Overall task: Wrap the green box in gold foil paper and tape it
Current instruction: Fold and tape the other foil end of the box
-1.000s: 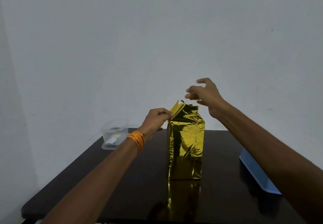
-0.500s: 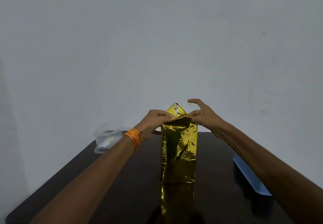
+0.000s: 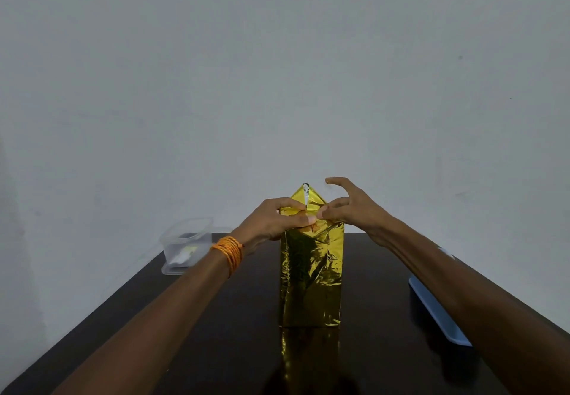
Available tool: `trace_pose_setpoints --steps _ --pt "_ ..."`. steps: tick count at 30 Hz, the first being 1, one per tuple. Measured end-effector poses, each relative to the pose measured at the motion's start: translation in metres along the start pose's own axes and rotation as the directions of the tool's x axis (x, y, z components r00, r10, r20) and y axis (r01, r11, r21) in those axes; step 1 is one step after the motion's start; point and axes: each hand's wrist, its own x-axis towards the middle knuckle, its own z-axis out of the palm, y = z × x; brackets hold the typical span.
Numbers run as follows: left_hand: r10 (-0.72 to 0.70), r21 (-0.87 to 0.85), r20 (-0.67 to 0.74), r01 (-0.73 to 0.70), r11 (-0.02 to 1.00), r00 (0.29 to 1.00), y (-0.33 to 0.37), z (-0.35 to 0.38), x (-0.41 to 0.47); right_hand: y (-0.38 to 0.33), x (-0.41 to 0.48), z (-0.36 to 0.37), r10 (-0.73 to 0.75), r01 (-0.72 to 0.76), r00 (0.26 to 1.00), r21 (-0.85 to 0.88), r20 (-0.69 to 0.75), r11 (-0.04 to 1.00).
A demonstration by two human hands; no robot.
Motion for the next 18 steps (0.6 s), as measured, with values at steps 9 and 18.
trace_pose_setpoints --steps 9,18 --pt "0.032 0.081 -0.023 -0.030 0.996 0.999 0.000 0.002 -0.002 -0.004 0.000 -0.003 -0.019 0.019 1.000 -0.075 0.007 0.997" --pt "0.013 0.099 -0.033 -0.010 0.995 0.999 0.002 0.003 0.002 -0.015 0.001 -0.016 -0.100 0.090 0.973 -0.059 -0.207 0.994"
